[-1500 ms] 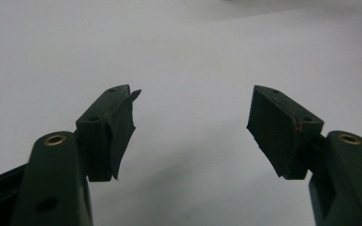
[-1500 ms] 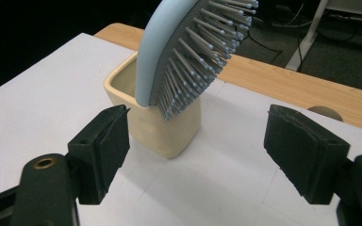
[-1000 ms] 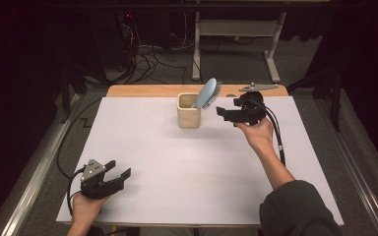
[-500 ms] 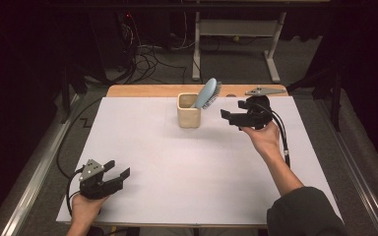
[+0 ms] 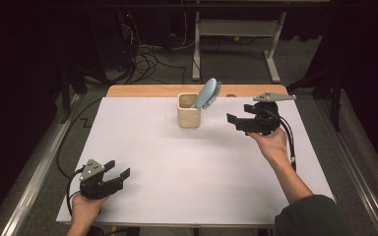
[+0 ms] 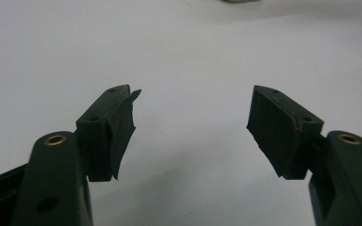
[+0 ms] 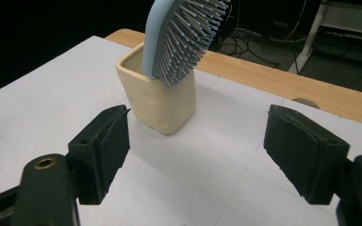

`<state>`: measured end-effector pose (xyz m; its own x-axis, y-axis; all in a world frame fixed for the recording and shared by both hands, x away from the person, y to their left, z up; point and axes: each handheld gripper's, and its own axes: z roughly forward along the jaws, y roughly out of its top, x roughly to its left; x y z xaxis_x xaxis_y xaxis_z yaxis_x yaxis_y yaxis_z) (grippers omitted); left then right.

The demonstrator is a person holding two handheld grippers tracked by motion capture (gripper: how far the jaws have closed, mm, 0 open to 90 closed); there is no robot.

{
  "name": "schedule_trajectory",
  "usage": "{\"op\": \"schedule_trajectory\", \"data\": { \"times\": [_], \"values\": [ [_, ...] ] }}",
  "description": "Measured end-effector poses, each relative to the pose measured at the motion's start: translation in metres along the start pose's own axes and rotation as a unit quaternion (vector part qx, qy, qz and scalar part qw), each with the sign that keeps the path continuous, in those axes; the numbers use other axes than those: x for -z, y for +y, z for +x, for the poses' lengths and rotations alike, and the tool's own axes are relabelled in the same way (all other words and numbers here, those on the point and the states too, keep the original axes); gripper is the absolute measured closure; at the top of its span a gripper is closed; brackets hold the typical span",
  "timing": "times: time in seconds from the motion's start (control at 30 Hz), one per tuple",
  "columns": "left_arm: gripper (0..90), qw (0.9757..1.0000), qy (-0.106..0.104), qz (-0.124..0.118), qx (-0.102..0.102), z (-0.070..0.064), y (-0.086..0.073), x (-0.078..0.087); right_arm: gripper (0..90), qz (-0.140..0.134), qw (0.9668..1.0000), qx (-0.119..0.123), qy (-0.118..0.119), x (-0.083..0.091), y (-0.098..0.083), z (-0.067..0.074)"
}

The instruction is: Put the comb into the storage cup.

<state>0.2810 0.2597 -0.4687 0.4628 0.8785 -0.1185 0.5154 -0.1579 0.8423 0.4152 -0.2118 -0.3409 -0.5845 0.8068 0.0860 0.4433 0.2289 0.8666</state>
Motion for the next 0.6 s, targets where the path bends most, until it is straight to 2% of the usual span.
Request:
{"op": "schedule_trajectory", "data": {
  "times": [0.6],
  "values": [
    [32.6, 1.0000, 0.001, 0.002, -0.001, 0.000, 0.000, 0.000, 23.8, -0.010, 0.9999, -0.008, -0.001, 0.016, -0.017, -0.007]
  ]
}}
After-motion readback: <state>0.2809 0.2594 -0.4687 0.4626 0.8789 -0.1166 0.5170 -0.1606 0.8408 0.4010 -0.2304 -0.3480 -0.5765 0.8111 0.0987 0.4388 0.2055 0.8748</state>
